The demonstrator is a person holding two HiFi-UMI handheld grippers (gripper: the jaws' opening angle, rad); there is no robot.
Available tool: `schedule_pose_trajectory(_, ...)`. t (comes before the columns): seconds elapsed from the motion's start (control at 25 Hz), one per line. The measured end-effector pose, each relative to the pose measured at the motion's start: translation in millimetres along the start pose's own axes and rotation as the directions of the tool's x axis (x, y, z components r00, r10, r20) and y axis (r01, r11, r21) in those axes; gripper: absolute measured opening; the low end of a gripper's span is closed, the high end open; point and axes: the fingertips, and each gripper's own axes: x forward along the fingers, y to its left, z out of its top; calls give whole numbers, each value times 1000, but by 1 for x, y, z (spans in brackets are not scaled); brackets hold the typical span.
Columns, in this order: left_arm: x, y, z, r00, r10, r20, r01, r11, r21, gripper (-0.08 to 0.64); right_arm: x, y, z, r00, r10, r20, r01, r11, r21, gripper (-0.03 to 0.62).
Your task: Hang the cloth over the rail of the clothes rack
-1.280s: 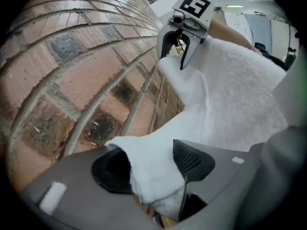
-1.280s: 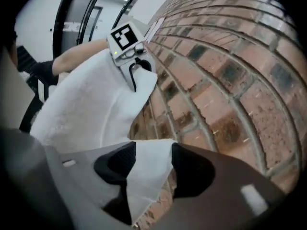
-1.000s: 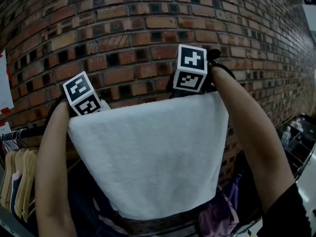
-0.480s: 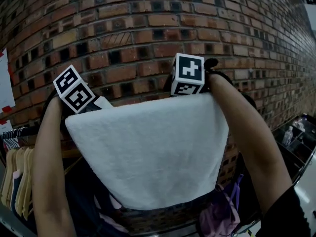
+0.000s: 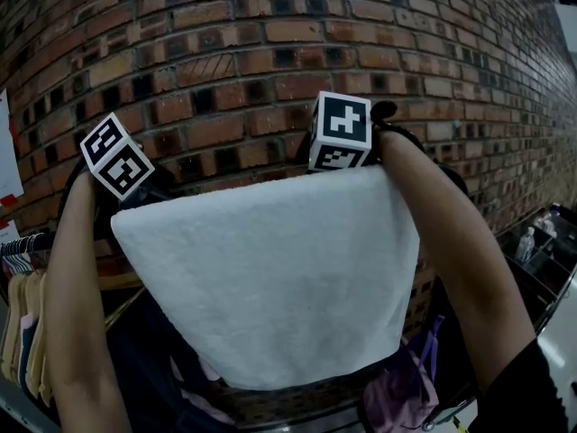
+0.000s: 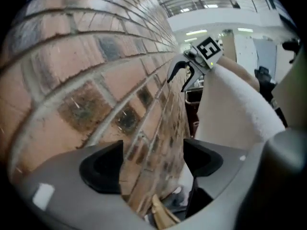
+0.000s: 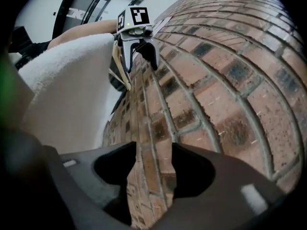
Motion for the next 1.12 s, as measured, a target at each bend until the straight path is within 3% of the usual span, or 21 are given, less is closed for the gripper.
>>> schedule_pose_trajectory(0.08, -13, 14, 7, 993, 117, -11, -115, 985, 127, 400, -2, -2, 2, 1000, -14, 21, 14, 1000, -1, 235)
schedule_pose_trajectory(0.2, -36, 30, 30, 957, 272, 95, -288, 926, 246, 385, -10, -12, 15, 992, -97, 78, 100, 994, -38, 236)
schedule_pose_trajectory(0.28, -53, 36, 48, 911, 352, 216, -401, 878, 260, 382, -19, -27, 24, 975, -188, 122, 197, 978, -68, 236)
schedule_pose_trajectory(0.36, -74, 39, 69, 831, 426, 357, -526, 811, 257, 376, -35, -46, 38, 934, -287, 211, 302, 952, -44, 235)
schedule_pose_trajectory(0.4, -90, 39, 81, 774, 460, 436, -592, 770, 238, 376, -47, -54, 48, 904, -334, 268, 351, 936, -16, 235)
schedule_pose_trajectory(0.44, -109, 38, 93, 702, 488, 519, -655, 728, 201, 376, -62, -62, 58, 865, -380, 327, 396, 918, 18, 235)
schedule_pose_trajectory(0.52, -157, 30, 117, 516, 519, 682, -755, 651, 77, 365, -97, -75, 77, 764, -473, 439, 478, 872, 105, 235)
schedule_pose_trajectory(0.6, -201, 9, 139, 323, 505, 801, -805, 591, -48, 346, -139, -83, 91, 635, -566, 526, 551, 809, 207, 233)
schedule_pose_trajectory(0.64, -218, -5, 149, 244, 485, 840, -821, 565, -88, 326, -160, -84, 97, 566, -602, 563, 576, 777, 253, 233)
schedule_pose_trajectory(0.72, -245, -40, 165, 123, 428, 895, -843, 521, -133, 288, -204, -77, 110, 428, -638, 640, 589, 734, 338, 231)
schedule_pose_trajectory(0.76, -256, -59, 171, 74, 396, 915, -842, 517, -155, 266, -225, -68, 117, 358, -642, 678, 578, 723, 379, 213)
schedule_pose_trajectory(0.8, -265, -81, 175, 28, 363, 931, -831, 527, -180, 235, -246, -57, 122, 288, -641, 712, 557, 716, 420, 172)
schedule_pose_trajectory(0.88, -275, -125, 179, -61, 298, 953, -792, 566, -228, 119, -282, -24, 129, 144, -636, 758, 507, 705, 495, 79)
schedule_pose_trajectory(0.96, -271, -166, 173, -129, 276, 952, -746, 605, -277, 8, -304, 17, 127, 18, -636, 771, 466, 688, 556, 27)
schedule_pose_trajectory(1.0, -262, -184, 167, -146, 281, 949, -719, 628, -296, 8, -306, 39, 122, -29, -640, 768, 454, 676, 581, 12)
schedule_pose_trajectory(1.04, -248, -200, 159, -146, 284, 948, -689, 658, -304, 8, -303, 62, 117, -62, -647, 760, 448, 662, 601, 11)
schedule_pose_trajectory(1.12, -206, -229, 142, -108, 290, 951, -621, 728, -292, 8, -281, 105, 104, -85, -671, 736, 458, 630, 627, 8)
